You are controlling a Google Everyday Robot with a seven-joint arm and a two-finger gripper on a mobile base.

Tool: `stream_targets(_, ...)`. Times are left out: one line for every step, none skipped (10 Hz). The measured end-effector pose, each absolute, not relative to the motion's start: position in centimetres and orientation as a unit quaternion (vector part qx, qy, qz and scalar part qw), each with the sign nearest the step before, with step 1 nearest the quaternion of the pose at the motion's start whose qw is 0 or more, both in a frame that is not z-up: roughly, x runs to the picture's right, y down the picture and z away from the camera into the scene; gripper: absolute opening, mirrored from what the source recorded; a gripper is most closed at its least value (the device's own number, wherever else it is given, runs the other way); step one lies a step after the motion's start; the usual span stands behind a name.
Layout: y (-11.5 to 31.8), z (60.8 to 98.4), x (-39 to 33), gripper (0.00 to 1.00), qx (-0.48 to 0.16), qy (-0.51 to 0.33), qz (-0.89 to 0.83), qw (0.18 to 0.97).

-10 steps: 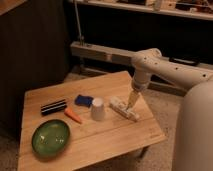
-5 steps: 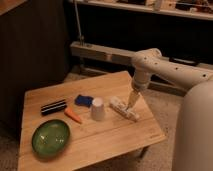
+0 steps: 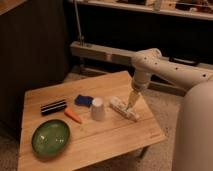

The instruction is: Pick up the ceramic cup

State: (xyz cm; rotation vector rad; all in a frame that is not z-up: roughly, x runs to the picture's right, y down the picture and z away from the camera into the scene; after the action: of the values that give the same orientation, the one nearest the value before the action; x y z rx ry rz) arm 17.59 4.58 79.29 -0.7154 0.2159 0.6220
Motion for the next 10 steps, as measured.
stream_targets(4.6, 79.3, 17.6, 0.8, -0.344, 0.104, 0.299, 0.884)
stream_targets(4.6, 79.3, 17.6, 0.8, -0.344, 0.104, 0.299, 0.884)
stream_targets(4.6, 79.3, 17.6, 0.8, -0.344, 0.104, 0.299, 0.884)
stream_targets(4.6, 79.3, 17.6, 0.8, -0.344, 0.104, 0.299, 0.884)
stream_targets(4.6, 79.3, 17.6, 0.8, -0.344, 0.103, 0.3, 0.884)
stream_targets(4.7, 79.1, 17.6, 0.8, -0.344, 0.097, 0.297, 0.885)
stream_targets(4.7, 79.0, 17.2, 0.8, -0.341, 0.085, 0.286, 0.891)
stream_targets(4.6, 78.7, 16.0, 0.8, -0.337, 0.054, 0.262, 0.903)
stream_targets(4.6, 78.1, 14.5, 0.8, -0.336, -0.005, 0.225, 0.915)
stream_targets(4.8, 77.1, 13.7, 0.8, -0.335, -0.072, 0.182, 0.922)
